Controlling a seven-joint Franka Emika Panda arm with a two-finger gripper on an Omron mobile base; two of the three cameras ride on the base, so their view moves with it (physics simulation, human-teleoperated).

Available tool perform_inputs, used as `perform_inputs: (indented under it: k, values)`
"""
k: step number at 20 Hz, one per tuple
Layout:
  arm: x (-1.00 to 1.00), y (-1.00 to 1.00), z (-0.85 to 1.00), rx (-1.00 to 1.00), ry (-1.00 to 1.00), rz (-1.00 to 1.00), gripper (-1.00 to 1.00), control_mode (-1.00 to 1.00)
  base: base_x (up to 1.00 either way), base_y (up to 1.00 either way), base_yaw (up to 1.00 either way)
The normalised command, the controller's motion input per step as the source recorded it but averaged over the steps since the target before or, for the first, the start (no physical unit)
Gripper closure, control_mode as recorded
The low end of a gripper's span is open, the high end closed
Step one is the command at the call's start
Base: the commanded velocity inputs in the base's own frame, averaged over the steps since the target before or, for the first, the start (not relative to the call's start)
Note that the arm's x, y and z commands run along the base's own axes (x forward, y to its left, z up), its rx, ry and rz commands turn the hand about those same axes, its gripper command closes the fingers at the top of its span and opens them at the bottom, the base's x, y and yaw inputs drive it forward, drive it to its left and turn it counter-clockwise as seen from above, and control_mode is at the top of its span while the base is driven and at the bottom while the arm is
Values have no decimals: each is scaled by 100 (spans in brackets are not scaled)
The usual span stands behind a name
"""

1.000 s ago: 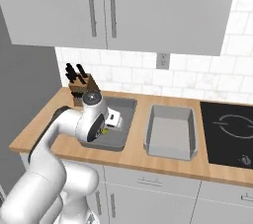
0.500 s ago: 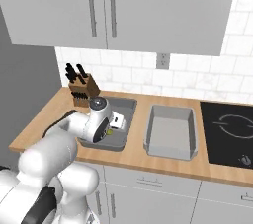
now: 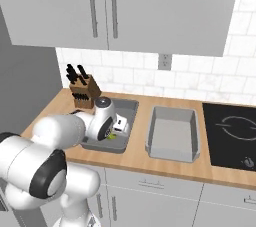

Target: Place one lemon wedge and one steak in each tupperware on the nearby counter, to pack two identical lunches.

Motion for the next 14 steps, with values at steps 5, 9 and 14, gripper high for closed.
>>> perform_inputs:
  k: [5, 9, 14]
  values:
    - [0, 0, -31, 0, 5, 0, 100, -100, 0, 0, 0]
    - [2, 0, -12, 0, 0, 0, -100, -100, 0, 0, 0]
    - [4, 0, -5, 0, 0, 0, -100, -100, 0, 0, 0]
